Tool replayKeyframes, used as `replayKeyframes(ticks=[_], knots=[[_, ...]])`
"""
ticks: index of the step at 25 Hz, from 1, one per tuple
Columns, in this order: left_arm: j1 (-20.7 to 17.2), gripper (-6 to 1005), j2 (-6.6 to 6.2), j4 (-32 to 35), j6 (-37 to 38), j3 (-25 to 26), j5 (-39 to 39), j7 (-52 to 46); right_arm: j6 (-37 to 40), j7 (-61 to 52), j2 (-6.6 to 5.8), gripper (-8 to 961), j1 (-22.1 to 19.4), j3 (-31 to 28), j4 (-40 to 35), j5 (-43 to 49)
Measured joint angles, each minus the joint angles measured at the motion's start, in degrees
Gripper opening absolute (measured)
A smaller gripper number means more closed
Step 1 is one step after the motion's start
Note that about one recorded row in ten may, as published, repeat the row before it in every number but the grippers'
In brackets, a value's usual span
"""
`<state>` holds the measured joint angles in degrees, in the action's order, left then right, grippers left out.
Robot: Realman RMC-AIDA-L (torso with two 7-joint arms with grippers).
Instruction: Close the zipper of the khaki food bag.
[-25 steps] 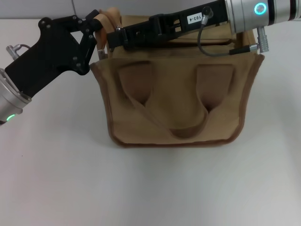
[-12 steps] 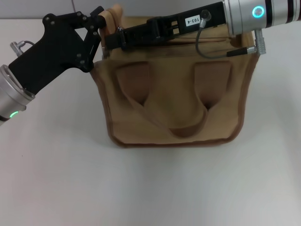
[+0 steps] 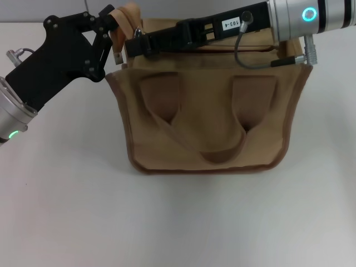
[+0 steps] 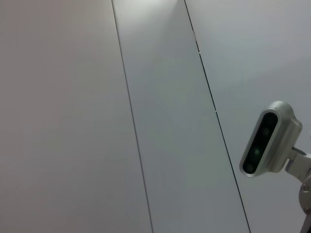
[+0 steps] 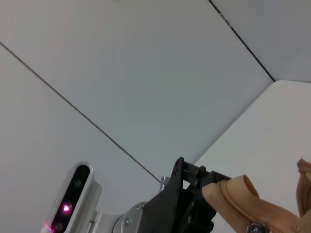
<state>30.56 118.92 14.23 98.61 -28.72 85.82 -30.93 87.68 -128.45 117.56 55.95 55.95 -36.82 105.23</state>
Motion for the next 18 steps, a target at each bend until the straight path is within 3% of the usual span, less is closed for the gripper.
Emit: replayKeyframes(ticks=[18], knots=[[0.49,35,-0.1,0.36,-0.23,-0.21,-0.06,-1.64,0.48,0.67,0.11,737,-0.17,0.01,0.0,-1.83]])
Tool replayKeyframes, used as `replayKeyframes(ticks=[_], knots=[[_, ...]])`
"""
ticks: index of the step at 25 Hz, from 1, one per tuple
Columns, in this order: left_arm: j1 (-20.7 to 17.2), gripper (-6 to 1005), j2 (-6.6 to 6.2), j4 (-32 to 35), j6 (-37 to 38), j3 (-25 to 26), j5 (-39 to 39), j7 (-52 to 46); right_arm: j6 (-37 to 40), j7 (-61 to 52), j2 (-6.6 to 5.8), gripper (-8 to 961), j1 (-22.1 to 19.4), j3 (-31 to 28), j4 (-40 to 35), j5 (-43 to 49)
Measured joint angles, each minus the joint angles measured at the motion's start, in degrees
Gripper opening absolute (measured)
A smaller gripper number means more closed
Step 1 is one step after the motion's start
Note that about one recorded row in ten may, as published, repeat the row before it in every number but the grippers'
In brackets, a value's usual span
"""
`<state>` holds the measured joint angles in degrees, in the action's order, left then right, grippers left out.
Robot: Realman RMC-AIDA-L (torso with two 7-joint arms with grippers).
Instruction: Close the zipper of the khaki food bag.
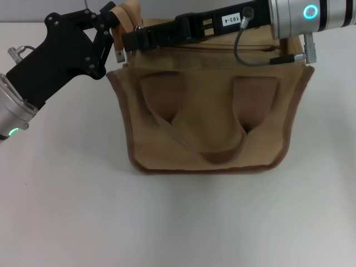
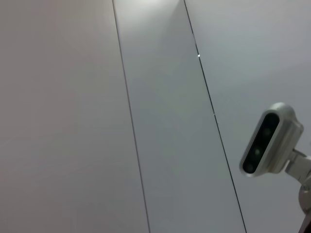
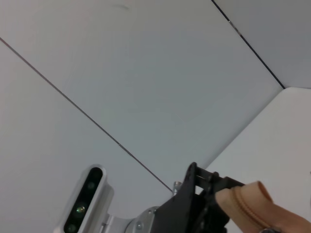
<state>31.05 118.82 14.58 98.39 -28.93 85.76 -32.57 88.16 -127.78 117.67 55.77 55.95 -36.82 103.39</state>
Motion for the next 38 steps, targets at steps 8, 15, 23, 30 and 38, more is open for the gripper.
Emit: replayKeyframes(ticks=[8,15,23,30,38], knots=[[-0.01,36,-0.03,0.19,0.21,0.29,-0.39,-0.45,-0.24,0.15,-0.08,733,0.01,0.27,0.03,0.03],[-0.06,37,0.01,0.28,1.41,0.15,-0.67,-1.11,-0.8,0.82,-0.07,729,0.04,0.46,0.36,0.12],[0.28,38,0.11,0.06,0.1,-0.11,-0.58,-0.91,-1.0,1.69,0.41,724,0.0,0.48,0.36,-0.03],[0.05,39,0.01,0.4,-1.08,-0.03,-0.75,-1.52,-1.08,2.36,0.45,720,-0.04,0.36,0.54,-0.02],[0.02,40,0.04,0.82,-1.24,0.18,-0.9,-2.26,-1.13,2.7,0.46,716,-0.14,-0.01,0.51,-0.02]])
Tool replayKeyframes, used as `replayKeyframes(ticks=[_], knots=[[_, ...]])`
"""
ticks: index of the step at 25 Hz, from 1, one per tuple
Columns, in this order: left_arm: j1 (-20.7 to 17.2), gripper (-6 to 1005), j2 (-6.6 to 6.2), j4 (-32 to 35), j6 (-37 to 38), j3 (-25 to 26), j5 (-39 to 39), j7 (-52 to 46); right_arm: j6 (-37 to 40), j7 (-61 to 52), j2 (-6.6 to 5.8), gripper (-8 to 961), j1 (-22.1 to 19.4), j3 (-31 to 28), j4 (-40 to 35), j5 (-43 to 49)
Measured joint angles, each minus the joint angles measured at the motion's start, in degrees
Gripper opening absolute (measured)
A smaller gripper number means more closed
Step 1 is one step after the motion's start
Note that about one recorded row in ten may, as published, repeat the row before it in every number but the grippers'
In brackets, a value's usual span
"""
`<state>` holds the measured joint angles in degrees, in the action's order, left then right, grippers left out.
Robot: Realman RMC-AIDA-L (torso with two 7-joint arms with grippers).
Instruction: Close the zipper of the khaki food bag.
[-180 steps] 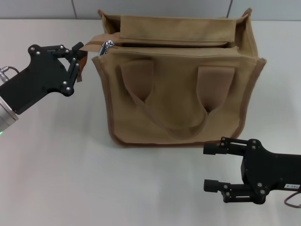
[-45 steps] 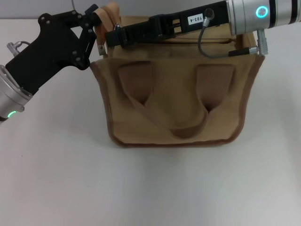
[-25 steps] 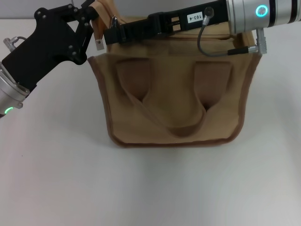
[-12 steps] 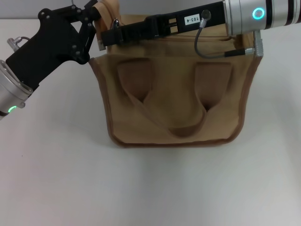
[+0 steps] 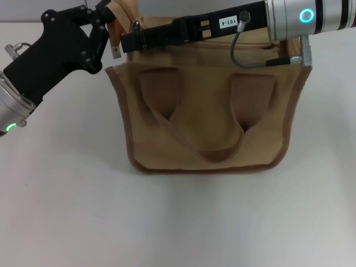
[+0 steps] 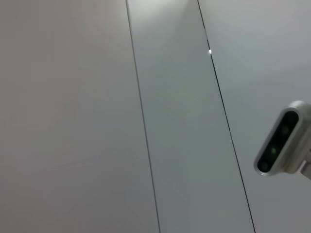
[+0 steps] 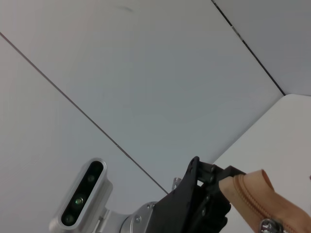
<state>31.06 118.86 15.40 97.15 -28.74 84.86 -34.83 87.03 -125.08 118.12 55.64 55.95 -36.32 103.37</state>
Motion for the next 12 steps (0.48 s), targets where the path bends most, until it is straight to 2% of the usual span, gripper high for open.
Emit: replayKeyframes(ticks=[12], knots=[[0.27,42,0.04,0.12,2.77,-0.32,-0.77,-0.71,-0.57,1.05,0.02,709,-0.53,-0.05,0.02,-0.04]])
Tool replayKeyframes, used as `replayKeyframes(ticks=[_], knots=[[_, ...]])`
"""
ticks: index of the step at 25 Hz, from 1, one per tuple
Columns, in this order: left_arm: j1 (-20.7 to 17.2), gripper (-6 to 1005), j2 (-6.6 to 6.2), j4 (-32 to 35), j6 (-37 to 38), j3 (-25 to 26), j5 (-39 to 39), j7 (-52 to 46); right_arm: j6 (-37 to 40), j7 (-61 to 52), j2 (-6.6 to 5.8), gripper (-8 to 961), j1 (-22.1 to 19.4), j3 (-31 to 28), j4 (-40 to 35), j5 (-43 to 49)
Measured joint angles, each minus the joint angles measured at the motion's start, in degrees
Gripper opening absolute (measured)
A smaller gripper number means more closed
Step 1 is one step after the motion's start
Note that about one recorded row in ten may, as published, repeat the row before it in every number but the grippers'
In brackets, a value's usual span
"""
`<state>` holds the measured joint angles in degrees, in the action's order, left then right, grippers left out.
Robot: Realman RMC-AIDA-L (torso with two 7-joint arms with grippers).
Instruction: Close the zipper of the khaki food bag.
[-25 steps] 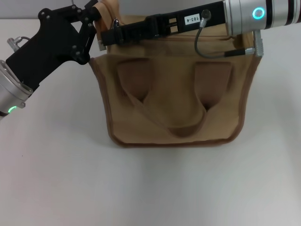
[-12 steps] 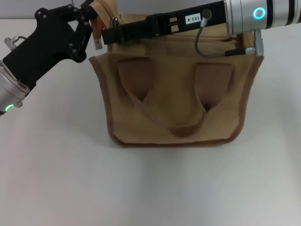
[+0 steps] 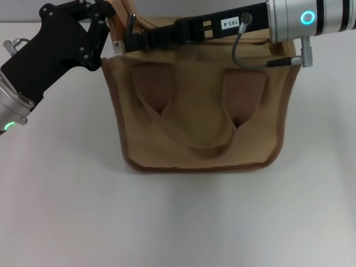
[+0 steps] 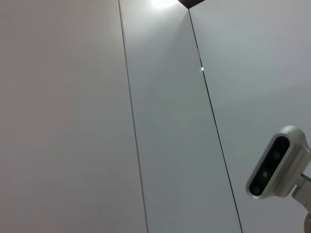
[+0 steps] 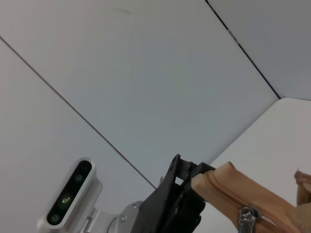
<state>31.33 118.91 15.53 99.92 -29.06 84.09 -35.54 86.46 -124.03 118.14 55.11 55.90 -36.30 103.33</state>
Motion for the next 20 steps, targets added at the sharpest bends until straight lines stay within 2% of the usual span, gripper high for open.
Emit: replayKeyframes(ticks=[14,16,20], knots=[[-0.14,44,0.06,-0.49,-0.43,0.11,-0.09,0.06,-0.08,1.74,0.37,701,-0.11,0.02,-0.09,-1.11],[-0.14,44,0.06,-0.49,-0.38,-0.03,-0.09,0.11,-0.09,2.24,0.57,661,-0.12,0.04,-0.19,-1.59],[-0.14,45,0.11,-0.5,-0.38,-0.1,-0.1,0.15,-0.12,2.86,0.77,654,-0.22,0.03,-0.34,-2.0]])
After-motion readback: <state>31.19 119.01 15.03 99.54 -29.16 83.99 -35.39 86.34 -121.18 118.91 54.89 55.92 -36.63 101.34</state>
